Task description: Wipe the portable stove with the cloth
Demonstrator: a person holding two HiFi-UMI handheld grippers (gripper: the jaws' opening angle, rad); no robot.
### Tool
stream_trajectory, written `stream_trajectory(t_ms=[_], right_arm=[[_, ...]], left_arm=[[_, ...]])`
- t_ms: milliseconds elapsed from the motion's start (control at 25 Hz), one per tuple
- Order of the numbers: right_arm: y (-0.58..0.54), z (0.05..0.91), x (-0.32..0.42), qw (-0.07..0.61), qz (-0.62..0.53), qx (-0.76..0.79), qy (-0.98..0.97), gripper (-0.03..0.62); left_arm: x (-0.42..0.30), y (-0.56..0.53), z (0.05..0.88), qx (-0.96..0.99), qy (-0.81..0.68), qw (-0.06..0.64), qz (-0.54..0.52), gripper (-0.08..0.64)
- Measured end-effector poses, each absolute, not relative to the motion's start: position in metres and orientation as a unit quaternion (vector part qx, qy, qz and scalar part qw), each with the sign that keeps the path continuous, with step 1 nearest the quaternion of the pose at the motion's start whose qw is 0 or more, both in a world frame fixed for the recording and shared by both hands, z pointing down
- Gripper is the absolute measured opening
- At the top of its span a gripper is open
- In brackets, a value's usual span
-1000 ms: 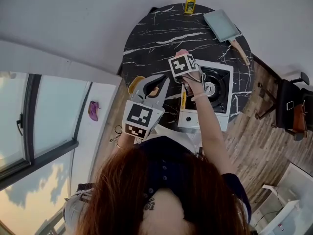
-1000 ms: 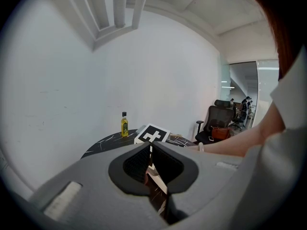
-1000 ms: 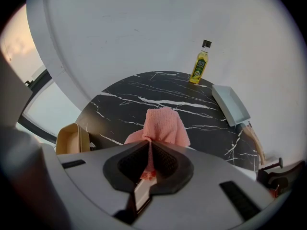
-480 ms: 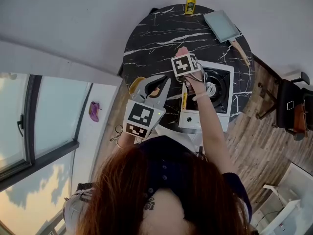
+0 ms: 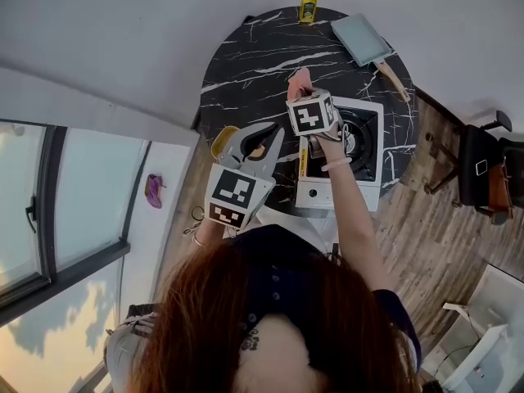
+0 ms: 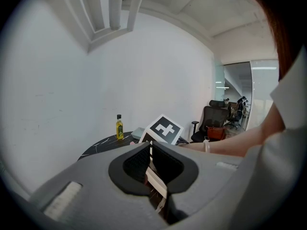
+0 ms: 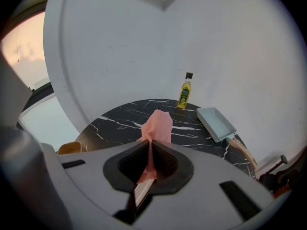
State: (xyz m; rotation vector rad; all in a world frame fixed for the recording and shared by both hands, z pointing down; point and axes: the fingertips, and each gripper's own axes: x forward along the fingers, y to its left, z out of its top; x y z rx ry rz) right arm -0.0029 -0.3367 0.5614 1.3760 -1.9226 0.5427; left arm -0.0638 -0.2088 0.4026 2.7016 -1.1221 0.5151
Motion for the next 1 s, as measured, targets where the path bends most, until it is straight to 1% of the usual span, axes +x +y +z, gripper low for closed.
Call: stream_trajectory(t_ms=[200,720,1000], right_arm=[[-0.324,0.547,0.006,0.343,0.183,0.548,-0.741,0.022],[-0.273,0.497,0.024,0.286,0.115,0.589,-0.747,0.023],[-0.235,0.475,0.040,0.259,0.104,0.615,-0.738,0.023]], left_arm=[[-0.063,-0.197,0.396,0.908,-0.375,0.079,0.167,0.023],[-0.060,-0.166,0.377,0.914,-0.374,0.057,0.143,0.023],[-0.051,-0.147,0.367,0.920,-0.367,0.047,0.128,0.023]])
